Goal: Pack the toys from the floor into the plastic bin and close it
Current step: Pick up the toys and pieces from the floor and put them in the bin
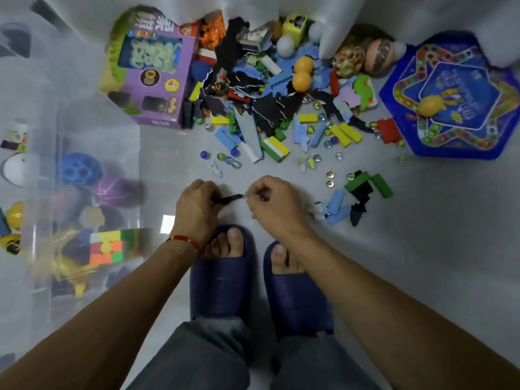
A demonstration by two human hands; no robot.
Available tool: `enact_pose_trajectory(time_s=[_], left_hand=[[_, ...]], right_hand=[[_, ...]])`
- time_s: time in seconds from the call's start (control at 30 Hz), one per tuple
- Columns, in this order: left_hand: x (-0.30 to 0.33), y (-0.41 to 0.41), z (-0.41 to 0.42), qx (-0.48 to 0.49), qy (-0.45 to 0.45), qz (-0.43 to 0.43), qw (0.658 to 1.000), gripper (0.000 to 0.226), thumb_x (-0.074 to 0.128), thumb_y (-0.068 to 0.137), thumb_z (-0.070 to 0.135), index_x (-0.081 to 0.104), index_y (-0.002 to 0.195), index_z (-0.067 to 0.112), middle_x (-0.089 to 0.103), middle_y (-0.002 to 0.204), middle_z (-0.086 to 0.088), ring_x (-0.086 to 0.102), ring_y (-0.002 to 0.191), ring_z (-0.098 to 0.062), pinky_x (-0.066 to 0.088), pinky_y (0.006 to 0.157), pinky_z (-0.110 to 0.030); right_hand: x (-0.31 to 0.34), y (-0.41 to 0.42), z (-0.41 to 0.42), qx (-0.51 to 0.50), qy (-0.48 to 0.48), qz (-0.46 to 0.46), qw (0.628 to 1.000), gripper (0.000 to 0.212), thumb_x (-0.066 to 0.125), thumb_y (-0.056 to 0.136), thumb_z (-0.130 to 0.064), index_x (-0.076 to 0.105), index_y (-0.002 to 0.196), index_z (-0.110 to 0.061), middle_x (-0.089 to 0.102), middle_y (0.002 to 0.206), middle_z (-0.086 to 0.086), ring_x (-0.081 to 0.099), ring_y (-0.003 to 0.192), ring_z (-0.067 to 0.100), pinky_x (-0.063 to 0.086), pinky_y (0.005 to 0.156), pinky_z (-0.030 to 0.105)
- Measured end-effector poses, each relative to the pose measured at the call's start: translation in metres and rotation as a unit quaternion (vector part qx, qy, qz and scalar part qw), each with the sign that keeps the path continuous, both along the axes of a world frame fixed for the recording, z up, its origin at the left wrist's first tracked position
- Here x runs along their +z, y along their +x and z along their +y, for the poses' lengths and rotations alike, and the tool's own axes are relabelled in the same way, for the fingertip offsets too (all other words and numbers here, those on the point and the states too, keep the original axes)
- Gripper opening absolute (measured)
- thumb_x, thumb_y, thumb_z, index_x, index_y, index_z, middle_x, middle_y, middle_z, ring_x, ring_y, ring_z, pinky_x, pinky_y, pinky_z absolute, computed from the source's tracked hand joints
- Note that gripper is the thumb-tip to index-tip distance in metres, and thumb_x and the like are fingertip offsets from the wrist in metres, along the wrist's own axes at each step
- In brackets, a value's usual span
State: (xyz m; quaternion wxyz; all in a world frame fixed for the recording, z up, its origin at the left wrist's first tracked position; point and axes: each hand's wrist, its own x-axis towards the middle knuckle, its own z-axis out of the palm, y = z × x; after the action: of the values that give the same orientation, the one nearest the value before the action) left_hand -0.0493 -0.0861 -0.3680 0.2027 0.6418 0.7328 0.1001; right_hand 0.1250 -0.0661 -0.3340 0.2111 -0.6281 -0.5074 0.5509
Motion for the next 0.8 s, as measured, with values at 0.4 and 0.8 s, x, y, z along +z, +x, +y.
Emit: enact_pose_trajectory(time_s=[0.4,0.8], left_hand=[[0.049,0.068,0.020,0.171,-0.187,-0.525,0.812,0.031,0.065,0.088,-0.007,0.066,0.114,0.010,0.060,0.083,-0.016,0.065,0.072,-0.029,0.060,0.074,-0.036],[0.056,0.102,0.040,0.195,-0.381,-0.659,0.618,0.030,0.049,0.089,0.035,0.050,0.069,0.013,0.056,0.081,-0.013,0.057,0.069,-0.027,0.047,0.067,-0.035]], right_hand=[[-0.009,0.192,0.003,-0.226,0.095,-0.262,0.933,0.022,0.063,0.093,-0.021,0.057,0.115,-0.017,0.058,0.087,0.003,0.057,0.076,0.018,0.044,0.063,0.025],[-0.036,0.219,0.064,-0.294,0.055,-0.232,0.926,0.019,0.047,0.098,-0.018,0.063,0.097,-0.009,0.057,0.082,-0.002,0.055,0.081,0.019,0.044,0.065,0.030]])
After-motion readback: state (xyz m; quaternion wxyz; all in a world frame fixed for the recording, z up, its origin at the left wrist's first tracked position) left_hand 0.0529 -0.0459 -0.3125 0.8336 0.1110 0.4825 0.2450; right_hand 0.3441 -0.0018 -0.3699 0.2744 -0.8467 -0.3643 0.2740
